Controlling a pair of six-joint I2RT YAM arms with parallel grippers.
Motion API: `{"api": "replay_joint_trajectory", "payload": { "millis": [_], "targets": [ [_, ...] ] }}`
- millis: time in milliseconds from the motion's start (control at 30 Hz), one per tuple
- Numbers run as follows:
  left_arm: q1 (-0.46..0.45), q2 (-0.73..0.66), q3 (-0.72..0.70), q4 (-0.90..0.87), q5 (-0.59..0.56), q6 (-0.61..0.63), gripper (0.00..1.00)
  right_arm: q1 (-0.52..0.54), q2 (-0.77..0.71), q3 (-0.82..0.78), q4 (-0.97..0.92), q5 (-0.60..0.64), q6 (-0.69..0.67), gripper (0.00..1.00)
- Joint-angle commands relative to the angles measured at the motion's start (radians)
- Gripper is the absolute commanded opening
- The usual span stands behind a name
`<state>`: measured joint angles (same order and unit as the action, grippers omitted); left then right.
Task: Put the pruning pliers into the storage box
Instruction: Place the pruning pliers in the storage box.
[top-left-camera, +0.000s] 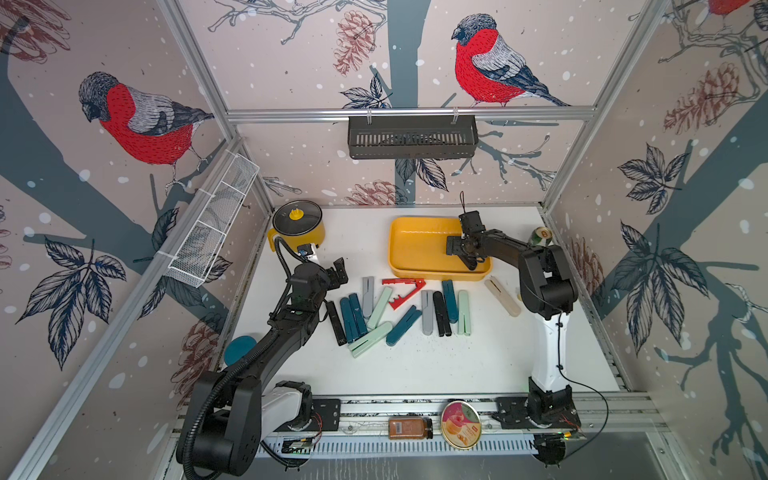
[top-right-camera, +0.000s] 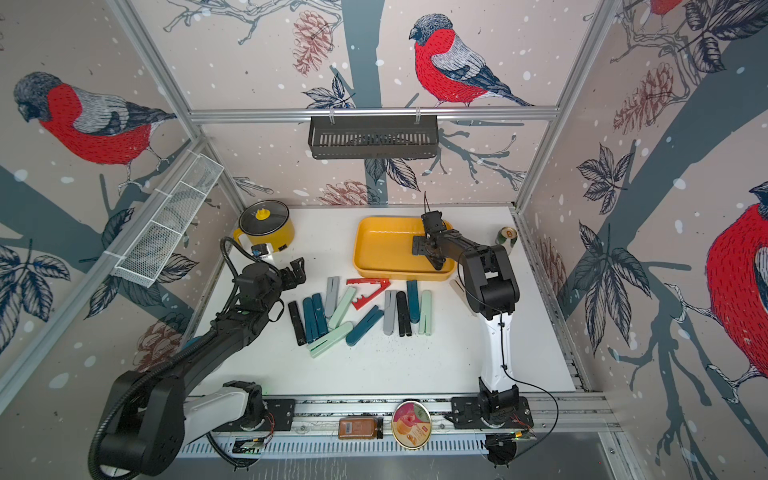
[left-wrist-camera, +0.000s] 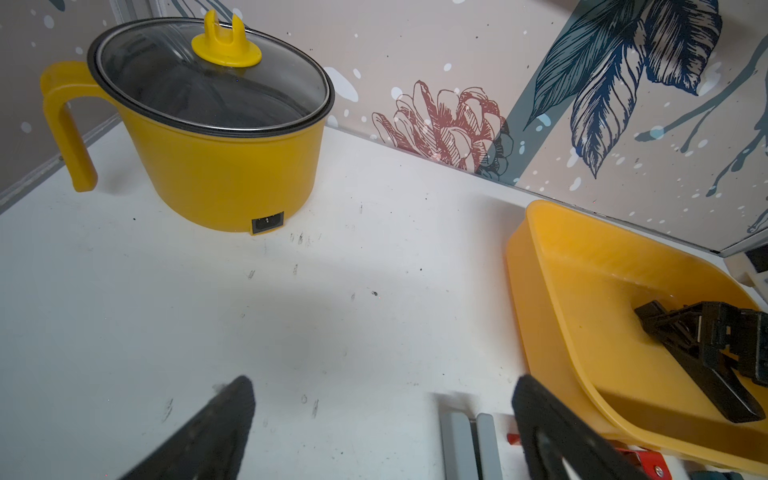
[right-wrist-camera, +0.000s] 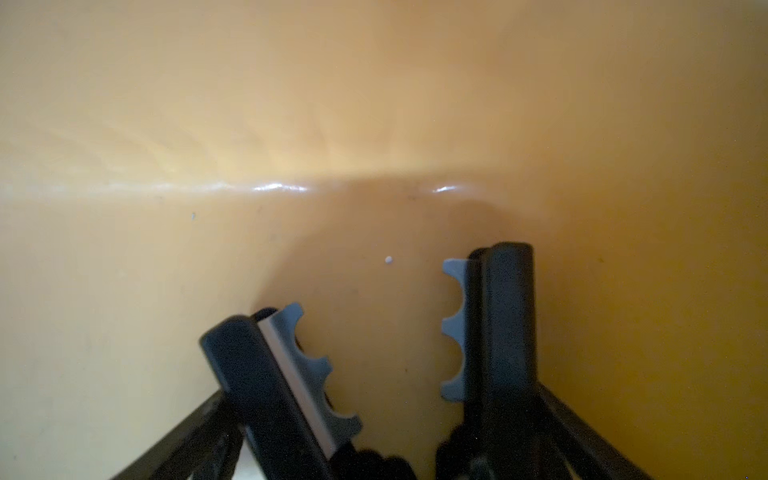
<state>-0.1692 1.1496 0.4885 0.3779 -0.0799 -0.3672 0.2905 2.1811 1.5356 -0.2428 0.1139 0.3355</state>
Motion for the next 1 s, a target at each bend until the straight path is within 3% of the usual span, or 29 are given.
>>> {"api": "replay_joint_trajectory", "payload": {
  "millis": [0, 333, 400, 500, 633, 667, 967],
  "targets": [
    [0.001, -0.004, 0.003, 0.009, -0.011, 0.007, 0.97, -0.002, 0.015, 0.010, 0.003, -0.022, 0.005, 1.00],
    [0.001, 0.002, 0.012, 0.011, -0.011, 0.008, 0.97, 0.025, 0.086, 0.112, -0.049, -0.055, -0.048, 0.97],
    [0.001, 0.004, 0.012, 0.015, -0.010, 0.011, 0.97, 0.026, 0.100, 0.129, -0.066, -0.071, -0.052, 0.85],
    [0.001, 0.008, 0.012, 0.020, -0.010, 0.010, 0.97, 0.028, 0.103, 0.129, -0.070, -0.079, -0.042, 0.47],
    [0.002, 0.018, 0.014, 0.026, -0.002, 0.008, 0.97, 0.036, 0.085, 0.121, -0.079, -0.072, -0.028, 0.11],
    [0.001, 0.022, 0.014, 0.031, 0.001, 0.008, 0.97, 0.041, 0.075, 0.114, -0.076, -0.057, -0.016, 0.06],
    [-0.026, 0.101, 0.052, 0.106, 0.131, -0.069, 0.97, 0.049, 0.034, 0.071, -0.001, -0.101, 0.151, 0.02]
  ]
}}
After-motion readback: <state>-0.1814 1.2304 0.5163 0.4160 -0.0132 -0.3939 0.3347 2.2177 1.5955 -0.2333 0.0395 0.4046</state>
